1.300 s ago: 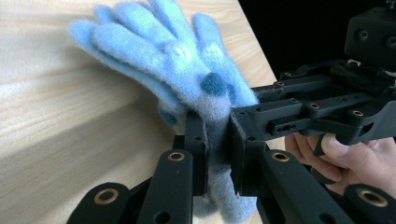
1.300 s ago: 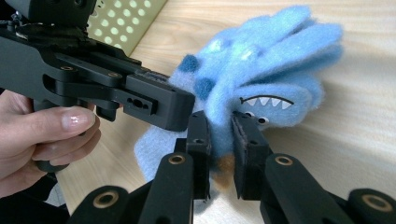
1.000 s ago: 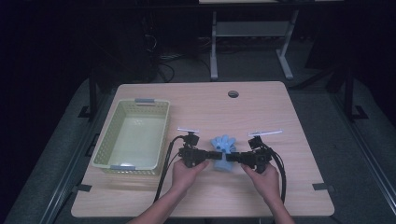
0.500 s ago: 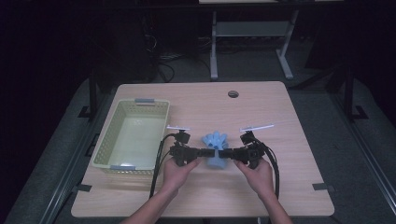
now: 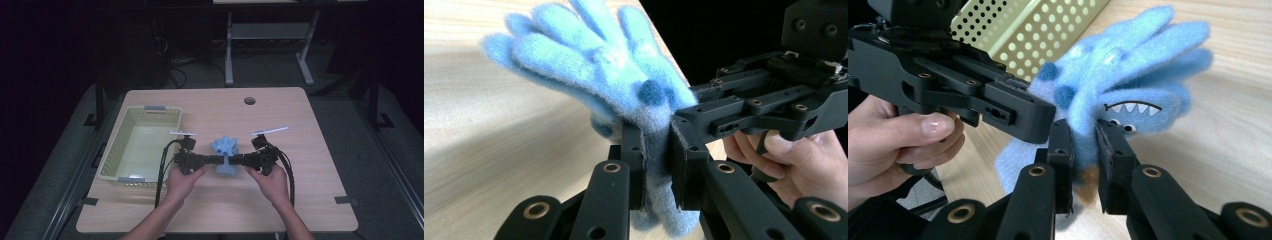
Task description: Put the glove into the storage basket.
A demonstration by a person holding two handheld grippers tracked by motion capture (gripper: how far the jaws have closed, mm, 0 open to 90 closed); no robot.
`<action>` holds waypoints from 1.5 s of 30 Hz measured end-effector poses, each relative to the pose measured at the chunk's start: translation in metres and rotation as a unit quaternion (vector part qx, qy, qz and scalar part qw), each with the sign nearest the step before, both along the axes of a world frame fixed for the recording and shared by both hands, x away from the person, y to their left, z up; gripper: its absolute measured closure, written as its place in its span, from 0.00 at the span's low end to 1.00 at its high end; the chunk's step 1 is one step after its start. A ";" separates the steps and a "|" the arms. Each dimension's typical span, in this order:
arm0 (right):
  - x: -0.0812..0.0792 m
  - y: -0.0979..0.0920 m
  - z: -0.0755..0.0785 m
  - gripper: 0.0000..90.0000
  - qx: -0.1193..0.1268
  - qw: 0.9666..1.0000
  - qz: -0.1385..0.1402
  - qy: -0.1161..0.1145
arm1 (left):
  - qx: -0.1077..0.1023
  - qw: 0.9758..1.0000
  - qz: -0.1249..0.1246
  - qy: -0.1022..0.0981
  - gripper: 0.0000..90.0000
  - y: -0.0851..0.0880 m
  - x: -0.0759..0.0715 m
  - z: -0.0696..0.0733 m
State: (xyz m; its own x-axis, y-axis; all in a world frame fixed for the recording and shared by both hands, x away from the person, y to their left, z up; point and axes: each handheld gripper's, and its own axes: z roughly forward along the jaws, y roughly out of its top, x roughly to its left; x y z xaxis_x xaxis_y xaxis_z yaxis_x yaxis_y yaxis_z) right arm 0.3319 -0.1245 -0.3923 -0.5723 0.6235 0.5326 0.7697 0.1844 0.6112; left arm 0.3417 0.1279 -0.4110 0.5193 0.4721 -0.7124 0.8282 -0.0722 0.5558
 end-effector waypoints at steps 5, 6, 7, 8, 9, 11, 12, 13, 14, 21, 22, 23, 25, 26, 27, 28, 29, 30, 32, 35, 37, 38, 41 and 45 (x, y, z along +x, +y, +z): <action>0.003 0.004 0.006 0.87 -0.003 1.000 0.007 -0.002 | -0.007 1.000 0.001 -0.002 0.87 0.006 0.001 0.004; 0.004 0.005 0.006 0.87 0.000 1.000 0.007 -0.002 | -0.008 1.000 0.003 -0.002 0.87 0.008 0.000 0.004; 0.004 0.007 0.006 0.87 0.001 1.000 0.009 -0.003 | -0.008 1.000 0.003 -0.002 0.87 0.010 0.000 0.005; 0.005 0.008 0.006 0.87 0.001 1.000 0.010 -0.001 | -0.007 1.000 0.004 -0.002 0.87 0.012 0.000 0.006; 0.005 0.011 0.007 0.87 0.003 1.000 0.011 -0.001 | -0.006 1.000 0.006 -0.002 0.87 0.014 0.001 0.007; 0.007 0.015 0.009 0.87 0.004 1.000 0.017 -0.002 | -0.006 1.000 0.005 -0.005 0.87 0.019 0.001 0.010; 0.008 0.018 0.010 0.87 0.004 1.000 0.018 -0.003 | -0.006 1.000 0.010 -0.007 0.87 0.021 0.001 0.012; 0.009 0.019 0.011 0.87 0.005 1.000 0.019 -0.005 | -0.006 1.000 0.009 -0.008 0.87 0.024 0.002 0.013; 0.011 0.022 0.013 0.87 0.005 1.000 0.022 -0.004 | -0.006 1.000 0.011 -0.010 0.87 0.025 0.002 0.015; 0.018 0.035 0.020 0.87 0.004 1.000 0.029 -0.007 | -0.007 1.000 0.021 -0.015 0.87 0.038 0.004 0.021; 0.019 0.036 0.021 0.87 0.006 1.000 0.030 -0.008 | -0.008 1.000 0.023 -0.017 0.87 0.040 0.004 0.021; 0.020 0.038 0.021 0.87 0.006 0.999 0.030 -0.008 | -0.007 0.999 0.027 -0.016 0.87 0.041 0.003 0.021; 0.021 0.042 0.022 0.87 0.008 0.999 0.031 -0.011 | -0.008 0.999 0.029 -0.017 0.87 0.045 0.003 0.023; 0.021 0.044 0.022 0.87 0.009 0.999 0.032 -0.009 | -0.007 0.999 0.029 -0.018 0.87 0.047 0.003 0.023; 0.022 0.047 0.022 0.87 0.012 0.999 0.035 -0.011 | -0.006 0.999 0.030 -0.017 0.87 0.049 0.003 0.024; 0.022 0.047 0.022 0.87 0.012 0.999 0.035 -0.011 | -0.005 0.999 0.029 -0.018 0.87 0.051 0.004 0.025; 0.023 0.048 0.022 0.87 0.011 0.999 0.040 -0.013 | -0.004 0.999 0.031 -0.019 0.87 0.052 0.004 0.027; 0.024 0.049 0.023 0.87 0.013 0.999 0.040 -0.016 | -0.004 0.999 0.032 -0.021 0.87 0.053 0.004 0.028; 0.025 0.052 0.025 0.87 0.014 0.999 0.042 -0.014 | -0.002 0.999 0.034 -0.023 0.87 0.056 0.004 0.030; 0.026 0.057 0.026 0.87 0.016 0.999 0.044 -0.015 | -0.001 0.999 0.034 -0.026 0.87 0.061 0.004 0.032; 0.027 0.060 0.027 0.87 0.016 0.999 0.046 -0.013 | 0.000 0.999 0.035 -0.031 0.87 0.065 0.005 0.033; 0.028 0.062 0.028 0.87 0.018 0.999 0.045 -0.013 | 0.001 0.999 0.037 -0.030 0.87 0.068 0.005 0.033; 0.031 0.068 0.030 0.87 0.016 0.998 0.052 -0.014 | 0.001 0.999 0.036 -0.034 0.87 0.074 0.006 0.035; 0.035 0.076 0.033 0.87 0.016 0.998 0.059 -0.014 | 0.002 0.998 0.042 -0.035 0.87 0.082 0.007 0.037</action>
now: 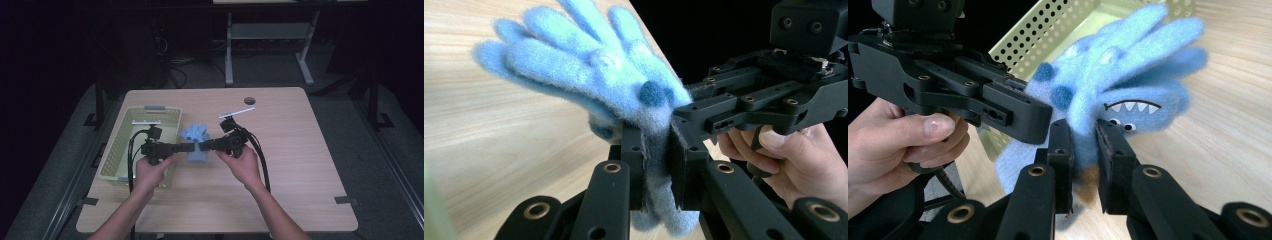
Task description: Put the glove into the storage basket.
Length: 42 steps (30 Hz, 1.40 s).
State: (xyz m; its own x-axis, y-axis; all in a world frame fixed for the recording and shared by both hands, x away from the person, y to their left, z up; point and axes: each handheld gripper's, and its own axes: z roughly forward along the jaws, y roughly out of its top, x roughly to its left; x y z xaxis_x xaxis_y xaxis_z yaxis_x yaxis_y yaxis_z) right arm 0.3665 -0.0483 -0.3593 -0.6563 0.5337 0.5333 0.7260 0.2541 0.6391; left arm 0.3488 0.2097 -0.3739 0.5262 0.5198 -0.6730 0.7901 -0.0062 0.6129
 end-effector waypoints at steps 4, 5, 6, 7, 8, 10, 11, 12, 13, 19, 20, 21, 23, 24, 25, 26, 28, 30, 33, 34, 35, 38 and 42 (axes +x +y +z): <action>0.004 0.007 0.001 0.87 0.000 1.000 0.005 -0.002 | -0.003 1.000 0.007 0.004 0.87 0.007 0.000 0.001; 0.005 0.009 0.002 0.87 -0.002 1.000 0.007 -0.003 | -0.003 1.000 0.009 0.004 0.87 0.008 0.001 0.001; 0.005 0.011 0.003 0.87 -0.002 1.000 0.006 -0.002 | -0.004 1.000 0.010 0.003 0.87 0.010 0.001 0.002; 0.006 0.013 0.004 0.87 -0.003 1.000 0.008 -0.002 | -0.005 1.000 0.012 0.004 0.87 0.011 0.000 0.002; 0.006 0.014 0.004 0.87 -0.003 1.000 0.008 -0.002 | -0.003 1.000 0.011 0.003 0.87 0.013 0.000 0.003; 0.007 0.017 0.005 0.87 -0.001 1.000 0.011 -0.002 | -0.003 1.000 0.012 0.002 0.87 0.016 0.000 0.005; 0.008 0.019 0.005 0.87 -0.001 1.000 0.011 -0.002 | 0.000 1.000 0.012 0.001 0.87 0.017 0.000 0.005; 0.007 0.022 0.006 0.87 -0.003 1.000 0.013 -0.003 | 0.000 1.000 0.013 0.000 0.87 0.018 -0.001 0.005; 0.007 0.022 0.006 0.87 -0.003 1.000 0.013 -0.003 | 0.000 1.000 0.013 0.000 0.87 0.019 -0.001 0.006; 0.006 0.032 0.005 0.87 -0.004 1.000 0.018 -0.004 | 0.003 1.000 0.018 0.001 0.87 0.029 -0.004 0.005; 0.006 0.034 0.005 0.87 -0.004 1.000 0.019 -0.003 | 0.003 1.000 0.018 0.000 0.87 0.031 -0.004 0.004; 0.006 0.035 0.005 0.87 -0.003 1.000 0.021 -0.002 | 0.004 1.000 0.019 0.000 0.87 0.033 -0.005 0.005; 0.007 0.039 0.005 0.87 -0.002 1.000 0.023 -0.002 | 0.003 1.000 0.021 0.001 0.87 0.036 -0.006 0.005; 0.007 0.040 0.005 0.87 -0.002 1.000 0.026 -0.004 | 0.003 1.000 0.022 0.002 0.87 0.038 -0.007 0.005; 0.007 0.042 0.005 0.87 -0.002 1.000 0.028 -0.004 | 0.004 1.000 0.023 0.001 0.87 0.040 -0.007 0.005; 0.007 0.046 0.005 0.87 -0.001 1.000 0.031 -0.005 | 0.003 1.000 0.024 0.001 0.87 0.042 -0.007 0.006; 0.008 0.048 0.006 0.87 -0.001 0.999 0.033 -0.006 | 0.005 1.000 0.027 0.002 0.87 0.046 -0.008 0.007; 0.008 0.052 0.006 0.87 0.001 0.999 0.036 -0.006 | 0.006 1.000 0.029 0.002 0.87 0.049 -0.009 0.008; 0.009 0.058 0.006 0.87 0.001 0.999 0.041 -0.006 | 0.008 0.999 0.032 0.004 0.87 0.056 -0.009 0.008; 0.010 0.061 0.006 0.87 0.002 0.999 0.042 -0.007 | 0.009 0.999 0.034 0.004 0.87 0.057 -0.009 0.008; 0.010 0.062 0.006 0.87 0.002 0.999 0.044 -0.008 | 0.009 0.999 0.034 0.004 0.87 0.060 -0.010 0.009; 0.010 0.070 0.006 0.87 0.004 0.999 0.045 -0.007 | 0.011 0.999 0.037 0.006 0.87 0.066 -0.010 0.009; 0.011 0.078 0.005 0.87 0.005 0.999 0.050 -0.009 | 0.012 0.999 0.038 0.010 0.87 0.075 -0.010 0.010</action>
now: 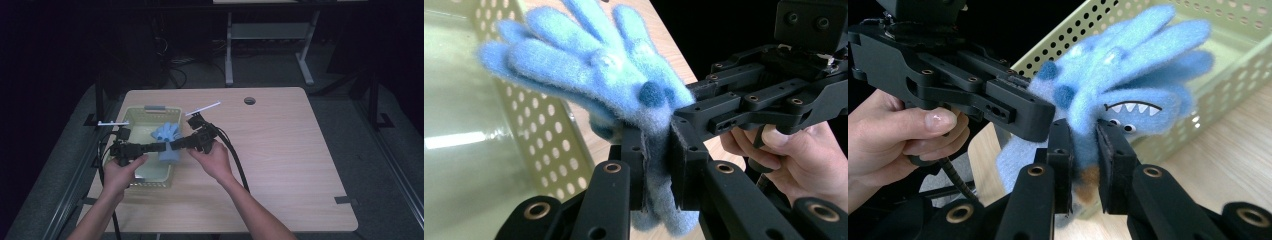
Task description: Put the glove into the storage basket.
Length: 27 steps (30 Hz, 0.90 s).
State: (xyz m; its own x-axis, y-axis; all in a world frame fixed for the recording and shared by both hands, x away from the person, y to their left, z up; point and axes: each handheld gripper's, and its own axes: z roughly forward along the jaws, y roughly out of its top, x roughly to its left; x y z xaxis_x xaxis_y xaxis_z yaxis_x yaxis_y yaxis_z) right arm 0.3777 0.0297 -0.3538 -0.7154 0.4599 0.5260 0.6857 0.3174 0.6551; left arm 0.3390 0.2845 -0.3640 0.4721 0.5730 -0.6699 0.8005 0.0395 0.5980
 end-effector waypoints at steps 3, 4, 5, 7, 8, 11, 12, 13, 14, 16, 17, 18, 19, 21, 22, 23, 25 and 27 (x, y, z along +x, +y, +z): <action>0.001 0.006 0.001 0.87 0.002 1.000 0.002 0.001 | 0.000 1.000 -0.001 0.002 0.87 0.006 0.001 0.001; 0.001 0.008 0.001 0.87 0.001 1.000 0.004 -0.001 | -0.002 1.000 -0.001 0.003 0.88 0.009 0.001 0.001; 0.001 0.010 0.001 0.87 0.001 1.000 0.003 0.000 | -0.002 1.000 -0.001 0.004 0.88 0.011 0.001 0.001; 0.002 0.015 0.001 0.87 -0.002 1.000 0.005 -0.002 | -0.002 1.000 0.000 0.008 0.88 0.015 0.002 0.000; 0.002 0.017 0.001 0.87 -0.002 1.000 0.006 0.000 | 0.000 1.000 -0.001 0.009 0.88 0.017 0.002 -0.001; 0.003 0.024 -0.001 0.87 -0.004 1.000 0.009 0.003 | 0.007 1.000 -0.006 0.015 0.88 0.023 0.003 -0.001; 0.003 0.025 -0.002 0.87 -0.002 1.000 0.011 0.004 | 0.009 1.000 -0.006 0.016 0.88 0.025 0.003 -0.001; 0.003 0.027 -0.004 0.87 -0.001 1.000 0.012 0.004 | 0.012 1.000 -0.007 0.017 0.88 0.026 0.003 0.000; 0.003 0.029 -0.004 0.87 -0.002 1.000 0.012 0.009 | 0.016 1.000 -0.008 0.018 0.88 0.027 0.003 0.000; 0.004 0.033 -0.006 0.87 -0.003 1.000 0.015 0.007 | 0.022 1.000 -0.009 0.019 0.88 0.030 0.004 0.000; 0.004 0.034 -0.006 0.87 -0.004 1.000 0.014 0.008 | 0.023 0.999 -0.007 0.021 0.88 0.031 0.004 0.000; 0.004 0.036 -0.007 0.87 -0.002 1.000 0.015 0.008 | 0.024 0.999 -0.007 0.021 0.88 0.032 0.004 0.000; 0.004 0.037 -0.007 0.87 -0.004 1.000 0.015 0.007 | 0.025 0.999 -0.005 0.022 0.88 0.033 0.004 0.000; 0.005 0.040 -0.008 0.86 -0.004 1.000 0.015 0.008 | 0.027 0.999 -0.004 0.023 0.88 0.036 0.005 -0.001; 0.005 0.041 -0.008 0.86 -0.005 1.000 0.014 0.008 | 0.028 0.999 -0.005 0.024 0.88 0.037 0.005 -0.001; 0.005 0.043 -0.008 0.86 -0.005 1.000 0.016 0.011 | 0.027 0.999 -0.005 0.025 0.88 0.038 0.005 -0.002; 0.006 0.045 -0.009 0.86 -0.006 1.000 0.018 0.008 | 0.026 0.999 -0.002 0.028 0.88 0.041 0.005 -0.003; 0.006 0.048 -0.010 0.86 -0.006 1.000 0.019 0.010 | 0.028 0.999 0.000 0.029 0.88 0.044 0.006 -0.004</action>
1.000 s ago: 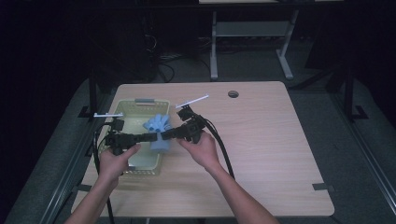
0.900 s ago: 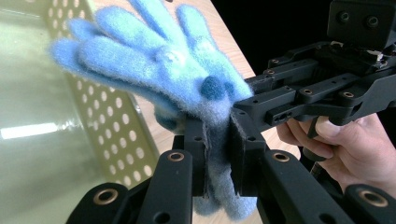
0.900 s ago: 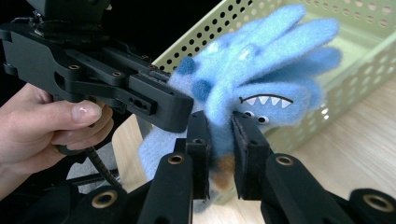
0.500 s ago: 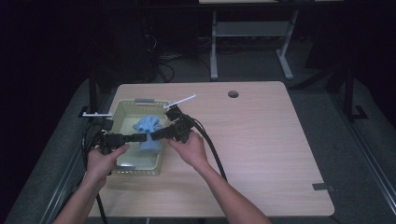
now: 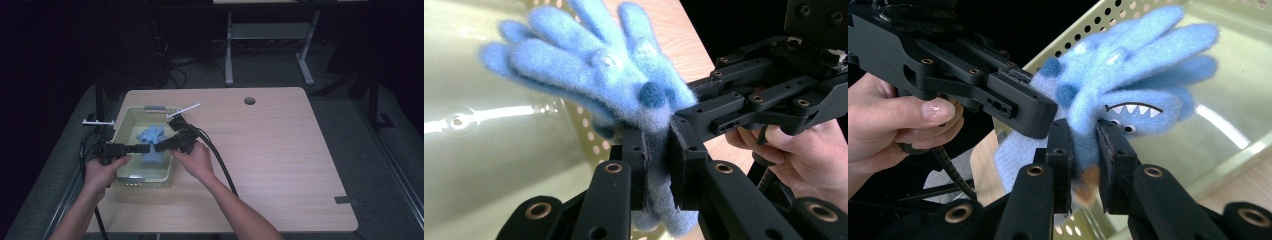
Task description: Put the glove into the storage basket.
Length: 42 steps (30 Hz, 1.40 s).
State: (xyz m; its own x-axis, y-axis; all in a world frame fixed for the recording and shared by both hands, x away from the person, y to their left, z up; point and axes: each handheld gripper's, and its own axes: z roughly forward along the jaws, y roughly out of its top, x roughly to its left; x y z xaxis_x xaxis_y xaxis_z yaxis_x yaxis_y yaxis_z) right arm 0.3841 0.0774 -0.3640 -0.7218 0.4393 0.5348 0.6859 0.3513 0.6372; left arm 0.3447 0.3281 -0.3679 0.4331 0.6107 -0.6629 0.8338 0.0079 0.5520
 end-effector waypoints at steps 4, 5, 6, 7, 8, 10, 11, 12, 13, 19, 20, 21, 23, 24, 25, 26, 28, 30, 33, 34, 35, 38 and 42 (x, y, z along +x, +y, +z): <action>0.001 0.006 -0.003 0.86 -0.001 1.000 0.002 0.004 | 0.004 1.000 0.004 0.005 0.88 0.005 0.000 -0.002; 0.002 0.007 -0.003 0.86 -0.002 1.000 0.004 0.004 | 0.004 1.000 0.005 0.006 0.88 0.006 0.000 -0.003; 0.002 0.009 -0.005 0.86 -0.002 1.000 0.005 0.003 | 0.006 1.000 0.006 0.007 0.88 0.008 0.000 -0.003; 0.002 0.010 -0.005 0.86 -0.003 1.000 0.006 0.006 | 0.006 1.000 0.006 0.009 0.88 0.009 0.000 -0.003; 0.003 0.013 -0.007 0.86 -0.006 1.000 0.008 0.005 | 0.008 1.000 0.006 0.009 0.88 0.010 -0.001 -0.004; 0.003 0.014 -0.008 0.86 -0.006 1.000 0.009 0.008 | 0.009 1.000 0.009 0.010 0.88 0.010 -0.002 -0.004; 0.003 0.015 -0.008 0.86 -0.007 1.000 0.009 0.008 | 0.014 1.000 0.006 0.009 0.88 0.010 -0.002 -0.003; 0.004 0.016 -0.009 0.86 -0.008 1.000 0.010 0.009 | 0.020 1.000 0.006 0.010 0.88 0.011 -0.001 -0.003; 0.004 0.017 -0.010 0.86 -0.008 1.000 0.011 0.009 | 0.021 1.000 0.005 0.011 0.88 0.012 -0.001 -0.004; 0.006 0.025 -0.014 0.86 -0.021 1.000 0.011 0.007 | 0.034 0.999 0.010 0.020 0.89 0.015 0.003 -0.009; 0.007 0.026 -0.015 0.86 -0.022 1.000 0.011 0.011 | 0.037 0.999 0.011 0.021 0.89 0.014 0.003 -0.009; 0.008 0.027 -0.017 0.86 -0.025 1.000 0.011 0.011 | 0.041 0.999 0.011 0.022 0.89 0.014 0.004 -0.010; 0.010 0.028 -0.019 0.86 -0.028 0.999 0.010 0.015 | 0.051 0.998 0.010 0.023 0.89 0.015 0.006 -0.012; 0.011 0.029 -0.021 0.85 -0.028 0.999 0.011 0.016 | 0.054 0.998 0.014 0.026 0.89 0.015 0.007 -0.012; 0.012 0.030 -0.023 0.85 -0.030 0.999 0.008 0.019 | 0.057 0.998 0.011 0.026 0.89 0.016 0.008 -0.014; 0.013 0.031 -0.024 0.85 -0.031 0.999 0.009 0.020 | 0.060 0.998 0.012 0.029 0.89 0.016 0.009 -0.015; 0.014 0.034 -0.026 0.85 -0.038 0.999 0.010 0.021 | 0.066 0.997 0.012 0.033 0.89 0.016 0.010 -0.017; 0.015 0.036 -0.029 0.85 -0.044 0.999 0.011 0.023 | 0.073 0.997 0.012 0.034 0.89 0.016 0.011 -0.020; 0.015 0.039 -0.032 0.85 -0.055 0.998 0.013 0.025 | 0.086 0.995 0.014 0.038 0.89 0.016 0.012 -0.022; 0.016 0.041 -0.033 0.85 -0.059 0.998 0.014 0.025 | 0.088 0.995 0.016 0.039 0.89 0.016 0.013 -0.023; 0.016 0.042 -0.034 0.85 -0.062 0.998 0.013 0.025 | 0.090 0.995 0.018 0.041 0.89 0.016 0.013 -0.024; 0.018 0.043 -0.035 0.84 -0.068 0.997 0.014 0.024 | 0.095 0.994 0.023 0.044 0.90 0.016 0.014 -0.025; 0.020 0.045 -0.035 0.84 -0.074 0.997 0.014 0.024 | 0.100 0.994 0.030 0.044 0.90 0.016 0.015 -0.027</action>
State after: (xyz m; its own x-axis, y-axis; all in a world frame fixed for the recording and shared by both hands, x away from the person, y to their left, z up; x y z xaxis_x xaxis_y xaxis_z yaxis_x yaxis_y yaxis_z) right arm 0.4041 0.1222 -0.3987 -0.7099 0.4962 0.4998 0.7031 0.4585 0.5435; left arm 0.3598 0.3443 -0.3953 0.3386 0.7566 -0.5594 0.8798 -0.0437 0.4734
